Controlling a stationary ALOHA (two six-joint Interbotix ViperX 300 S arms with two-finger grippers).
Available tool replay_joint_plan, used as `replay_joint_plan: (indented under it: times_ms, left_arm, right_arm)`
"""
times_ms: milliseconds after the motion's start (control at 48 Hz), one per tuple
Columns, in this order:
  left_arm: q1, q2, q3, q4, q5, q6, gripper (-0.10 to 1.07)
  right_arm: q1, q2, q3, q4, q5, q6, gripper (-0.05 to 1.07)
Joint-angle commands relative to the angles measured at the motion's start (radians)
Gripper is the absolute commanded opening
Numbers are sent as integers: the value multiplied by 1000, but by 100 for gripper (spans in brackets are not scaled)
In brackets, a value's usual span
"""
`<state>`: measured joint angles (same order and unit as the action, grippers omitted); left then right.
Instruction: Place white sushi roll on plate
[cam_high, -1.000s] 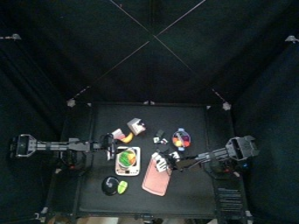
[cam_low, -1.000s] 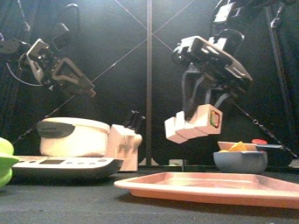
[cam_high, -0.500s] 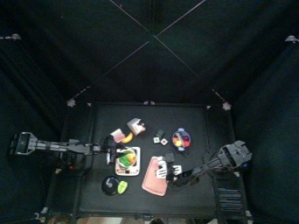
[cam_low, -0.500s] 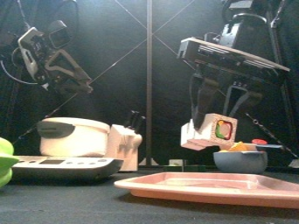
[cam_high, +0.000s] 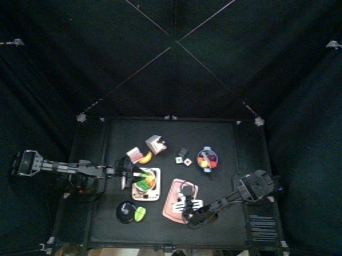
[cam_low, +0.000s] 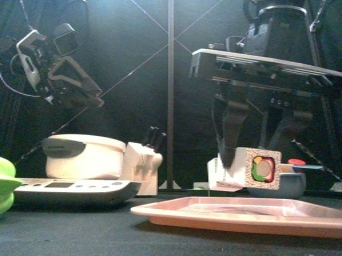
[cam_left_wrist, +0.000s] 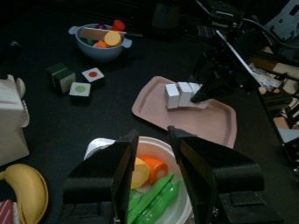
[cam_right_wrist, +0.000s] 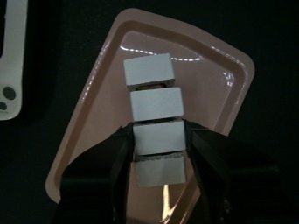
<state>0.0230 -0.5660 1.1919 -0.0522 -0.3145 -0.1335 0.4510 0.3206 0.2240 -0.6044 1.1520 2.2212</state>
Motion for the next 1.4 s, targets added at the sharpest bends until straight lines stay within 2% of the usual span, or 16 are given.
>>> replay_joint_plan:
  times_ms: [0,354,729,979,1375]
  left_arm:
    - [-2,0,-14,-3,-11,2,76]
    - [-3,0,-12,-5,-9,0,76]
    - [-5,0,-9,-15,-11,0,76]
    - [-5,0,-9,-15,-9,0,76]
    - [-5,0,6,-31,-9,0,76]
  right_arm:
    - [-5,-17,-21,6,-6,6,71]
    - [-18,20,-26,15,-40,28,73]
    - [-12,6,17,-34,-43,173,85]
    - [-12,-8,18,-41,-51,167,95]
    - [-11,-104,64,-46,-23,91,95]
